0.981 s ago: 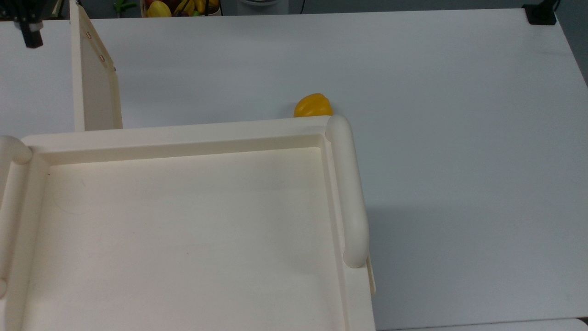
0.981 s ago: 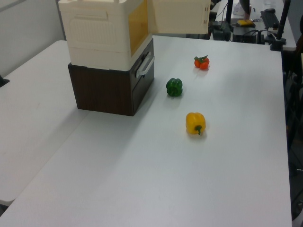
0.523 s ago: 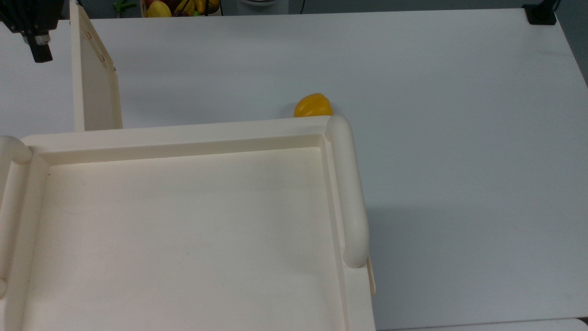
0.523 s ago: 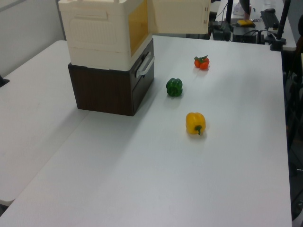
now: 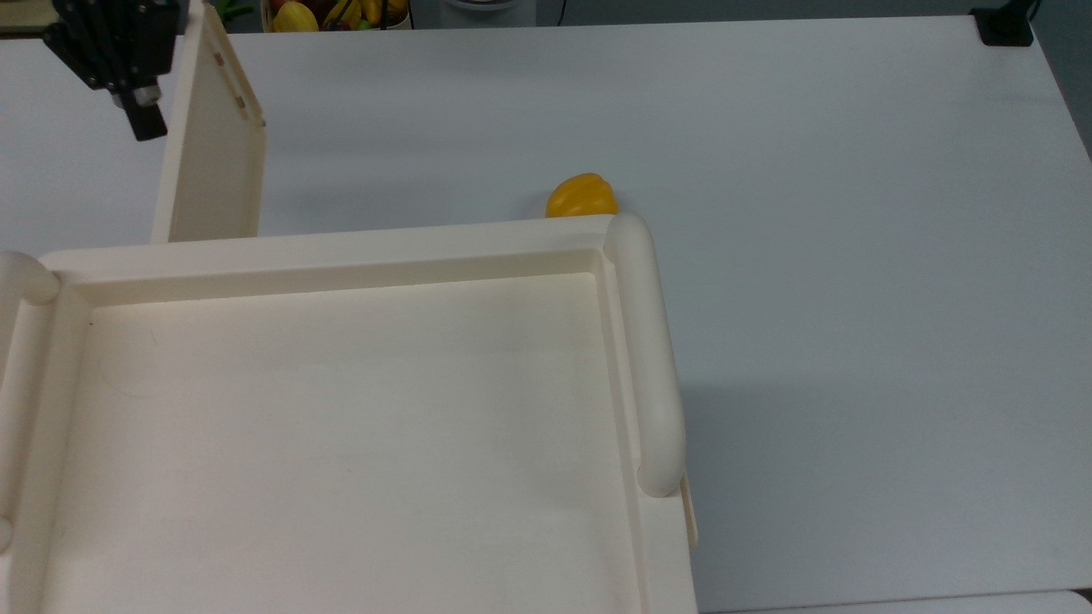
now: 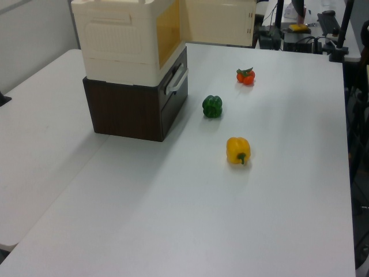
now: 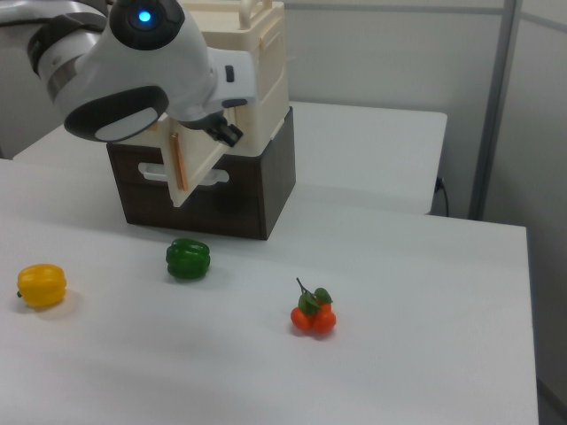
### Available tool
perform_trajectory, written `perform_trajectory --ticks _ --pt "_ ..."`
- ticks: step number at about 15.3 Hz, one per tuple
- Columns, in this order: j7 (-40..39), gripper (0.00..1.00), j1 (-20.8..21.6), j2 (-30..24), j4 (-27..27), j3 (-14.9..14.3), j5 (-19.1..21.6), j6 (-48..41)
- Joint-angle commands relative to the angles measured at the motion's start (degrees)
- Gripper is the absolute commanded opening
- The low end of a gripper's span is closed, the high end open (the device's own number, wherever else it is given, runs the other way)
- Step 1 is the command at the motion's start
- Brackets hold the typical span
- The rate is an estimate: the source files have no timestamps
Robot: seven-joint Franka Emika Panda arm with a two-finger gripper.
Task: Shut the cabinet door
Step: 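Push the door with the gripper, swinging it shut against the cabinet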
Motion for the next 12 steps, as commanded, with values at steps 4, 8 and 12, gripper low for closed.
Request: perform_trajectory --ticks 4,8,12 --pt "3.8 0.0 0.7 1.5 0.1 5.3 5.3 1.2" --pt "4.2 0.0 2.5 3.3 0.8 8.2 7.7 7.1" --pt "4.2 0.0 2.6 6.4 1.7 12.5 9.2 16.0"
